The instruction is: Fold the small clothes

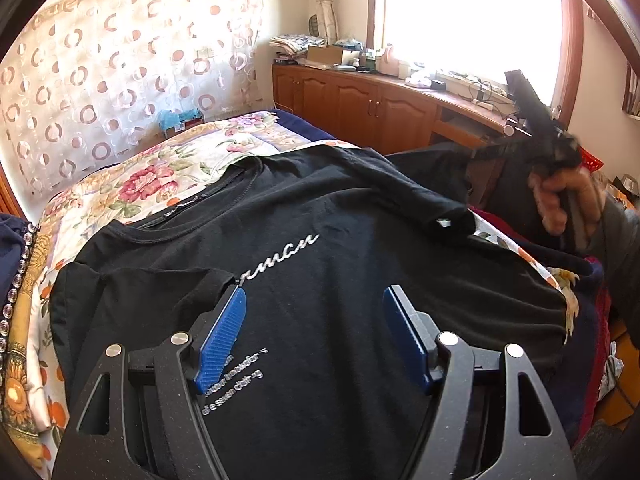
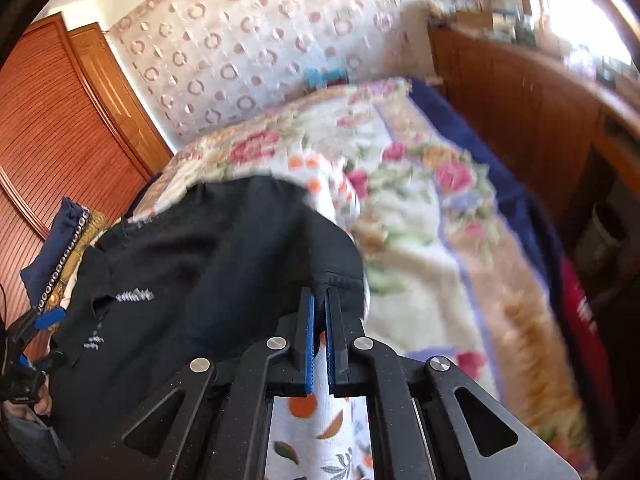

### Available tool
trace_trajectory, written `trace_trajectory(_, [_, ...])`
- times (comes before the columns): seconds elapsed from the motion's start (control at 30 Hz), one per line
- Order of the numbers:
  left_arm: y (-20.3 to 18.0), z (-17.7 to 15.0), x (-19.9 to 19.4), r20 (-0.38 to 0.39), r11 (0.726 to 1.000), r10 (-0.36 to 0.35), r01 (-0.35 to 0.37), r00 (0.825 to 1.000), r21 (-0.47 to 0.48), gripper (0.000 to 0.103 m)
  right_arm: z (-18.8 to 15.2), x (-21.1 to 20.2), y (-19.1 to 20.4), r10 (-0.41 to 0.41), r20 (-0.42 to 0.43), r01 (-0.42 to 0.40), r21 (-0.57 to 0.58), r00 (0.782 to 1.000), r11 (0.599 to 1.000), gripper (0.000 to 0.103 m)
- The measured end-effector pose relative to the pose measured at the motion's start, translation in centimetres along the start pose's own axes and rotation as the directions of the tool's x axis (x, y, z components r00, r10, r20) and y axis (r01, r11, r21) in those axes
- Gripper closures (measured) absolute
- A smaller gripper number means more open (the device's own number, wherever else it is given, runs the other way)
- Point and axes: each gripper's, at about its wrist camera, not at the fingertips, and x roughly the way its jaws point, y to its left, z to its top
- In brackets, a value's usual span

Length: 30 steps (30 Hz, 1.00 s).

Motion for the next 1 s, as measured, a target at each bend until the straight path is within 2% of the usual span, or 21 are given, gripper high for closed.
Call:
trace_trajectory(0.13, [1.0, -0.4, -0.6, 0.008, 1.0, 0.022, -0.022, 1.0, -0.009, 0.031, 3.0, -3.4, 2.6, -0.055, 0.091, 0.063, -0.089, 0.994, 0.994, 0.099])
trace_trajectory(0.3, [2.5, -1.0, -1.4, 0.017, 0.998, 0.046, -0.045, 0.999, -0.038, 0.031, 5.5, -4.1, 7.5, -0.01, 0.127, 0.036, -0.197, 0.992, 0.98, 0.099])
trace_trajectory(0.53, [4.5, -1.9, -2.4, 0.021, 0.994, 0.078, -0.076, 0.997, -0.077, 0.031, 5.6, -1.3, 17.0, 0.156, 0.029, -0.136, -0.357, 0.987, 0.924, 0.098])
trace_trajectory(0.57, [4.7, -2.0, -2.5, 0.018, 0.994, 0.081, -0.08, 0.997, -0.081, 0.031, 5.6, -0.9, 17.7, 0.168, 0.016, -0.15, -0.377, 0.986, 0.914, 0.093])
trace_trajectory(0.6, [4.8, -2.1, -2.5, 0.016, 0.993, 0.082, -0.081, 0.996, -0.082, 0.031, 5.5, -0.6, 18.2, 0.177, 0.005, -0.161, -0.394, 0.984, 0.905, 0.089])
trace_trajectory(0.63, [4.9, -2.3, -2.5, 0.014, 0.993, 0.084, -0.083, 0.996, -0.081, 0.031, 5.4, -0.3, 18.4, 0.182, 0.006, -0.164, -0.404, 0.983, 0.9, 0.076])
trace_trajectory(0.67, [5.0, -2.4, -2.5, 0.012, 0.993, 0.087, -0.086, 0.996, -0.079, 0.031, 5.5, -0.1, 17.9, 0.176, 0.01, -0.157, -0.404, 0.984, 0.901, 0.057])
trace_trajectory(0.7, [5.0, -2.4, -2.5, 0.011, 0.993, 0.088, -0.087, 0.996, -0.077, 0.031, 5.4, 0.3, 17.3, 0.16, 0.013, -0.142, -0.401, 0.987, 0.905, 0.051])
trace_trajectory(0.83, [5.2, -2.4, -2.4, 0.009, 0.993, 0.086, -0.085, 0.996, -0.079, 0.031, 4.5, 2.6, 15.5, 0.079, -0.001, -0.074, -0.372, 0.997, 0.925, 0.05])
trace_trajectory(0.9, [5.3, -2.4, -2.3, 0.006, 0.993, 0.085, -0.085, 0.996, -0.08, 0.031, 3.9, 4.9, 15.2, 0.037, -0.041, -0.049, -0.357, 0.998, 0.933, 0.05])
trace_trajectory(1.0, [5.4, -2.4, -1.9, -0.002, 0.992, 0.092, -0.092, 0.996, -0.081, 0.031, 2.8, 8.0, 14.0, 0.022, -0.105, -0.057, -0.339, 0.994, 0.939, 0.05])
